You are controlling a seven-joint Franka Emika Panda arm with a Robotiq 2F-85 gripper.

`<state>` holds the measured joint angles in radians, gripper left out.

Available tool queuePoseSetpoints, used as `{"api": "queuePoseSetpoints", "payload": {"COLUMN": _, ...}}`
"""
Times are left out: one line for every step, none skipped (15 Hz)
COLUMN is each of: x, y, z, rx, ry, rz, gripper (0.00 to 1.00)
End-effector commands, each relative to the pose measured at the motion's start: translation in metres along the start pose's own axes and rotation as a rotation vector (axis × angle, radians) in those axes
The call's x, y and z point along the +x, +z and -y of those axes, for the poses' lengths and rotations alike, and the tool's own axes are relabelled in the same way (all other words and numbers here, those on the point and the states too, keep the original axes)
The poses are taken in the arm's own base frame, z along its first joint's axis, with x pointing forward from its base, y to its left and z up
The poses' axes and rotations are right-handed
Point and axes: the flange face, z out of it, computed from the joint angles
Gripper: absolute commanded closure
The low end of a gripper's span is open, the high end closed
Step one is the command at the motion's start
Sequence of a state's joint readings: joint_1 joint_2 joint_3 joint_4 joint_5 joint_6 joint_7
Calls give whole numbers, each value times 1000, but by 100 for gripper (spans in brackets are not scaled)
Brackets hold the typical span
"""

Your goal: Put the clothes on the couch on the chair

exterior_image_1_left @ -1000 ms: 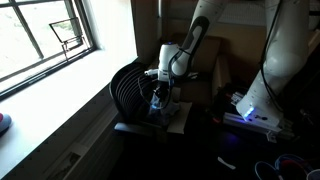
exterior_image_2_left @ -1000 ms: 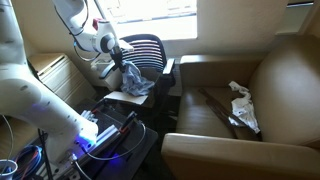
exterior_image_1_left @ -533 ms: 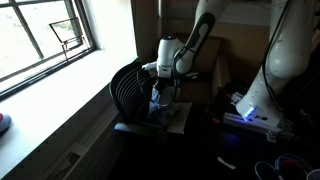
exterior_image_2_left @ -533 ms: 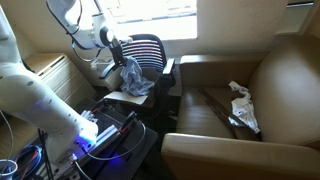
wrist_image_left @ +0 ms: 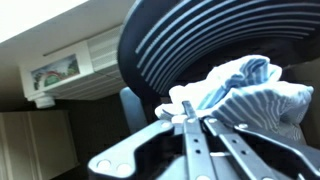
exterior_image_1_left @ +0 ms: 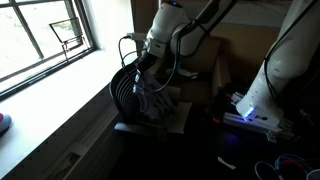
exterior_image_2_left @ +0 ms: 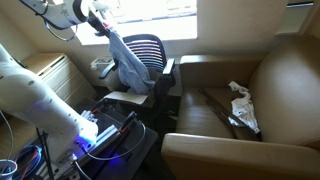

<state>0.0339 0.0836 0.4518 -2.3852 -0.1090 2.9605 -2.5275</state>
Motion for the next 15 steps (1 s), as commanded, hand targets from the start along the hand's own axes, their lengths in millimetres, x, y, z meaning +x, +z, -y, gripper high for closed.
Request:
{"api": "queuePoseSetpoints", "payload": {"x": -8, "y": -75, "z": -52, "rx": -125, "ry": 10, "rz": 158, "gripper": 100}}
{"api": "queuePoseSetpoints", "payload": {"x": -9, "y": -94, "z": -72, "rx": -182, "ry": 21, "rz": 182, "gripper": 100}}
{"api": "queuePoseSetpoints", "payload": {"x": -8, "y": -62, "z": -50, "rx": -115, "ry": 28, "rz": 122, "gripper": 98}}
{"api": "queuePoseSetpoints", "payload": {"x": -8, "y": -80, "z": -65, "rx": -150, "ry": 27, "rz": 146, "gripper": 98}}
{"api": "queuePoseSetpoints", "payload": {"x": -6, "y": -92, "z": -74, "rx": -167, "ry": 25, "rz": 161, "gripper": 98}}
{"api": "queuePoseSetpoints", "payload": {"x": -4, "y": -96, "z": -78, "rx": -174, "ry": 23, "rz": 166, "gripper": 98}}
{"api": "queuePoseSetpoints", "payload": {"x": 6, "y": -77, "z": -65, "rx": -117, "ry": 9, "rz": 94, "gripper": 100}}
{"api": "queuePoseSetpoints", "payload": {"x": 2, "y": -78, "z": -63, "rx": -111, "ry": -31, "rz": 129, "gripper": 100}}
{"api": "queuePoseSetpoints", "payload": {"x": -8, "y": -89, "z": -73, "rx": -142, "ry": -37, "rz": 176, "gripper": 100}}
{"api": "queuePoseSetpoints", "payload": {"x": -22, "y": -111, "z": -80, "rx": -177, "ry": -46, "rz": 268, "gripper": 100}}
{"api": "queuePoseSetpoints", "payload": {"x": -40, "y": -142, "z": -95, "rx": -192, "ry": -21, "rz": 310, "gripper": 100}}
{"api": "queuePoseSetpoints", "payload": {"x": -49, "y": -159, "z": -103, "rx": -210, "ry": 13, "rz": 349, "gripper": 100}}
{"api": "queuePoseSetpoints", "payload": {"x": -58, "y": -179, "z": -112, "rx": -234, "ry": 71, "rz": 371, "gripper": 100}}
{"api": "queuePoseSetpoints", "payload": {"x": -69, "y": -202, "z": -121, "rx": -258, "ry": 125, "rz": 399, "gripper": 100}}
{"api": "queuePoseSetpoints", "payload": {"x": -81, "y": -226, "z": -129, "rx": -281, "ry": 183, "rz": 426, "gripper": 100}}
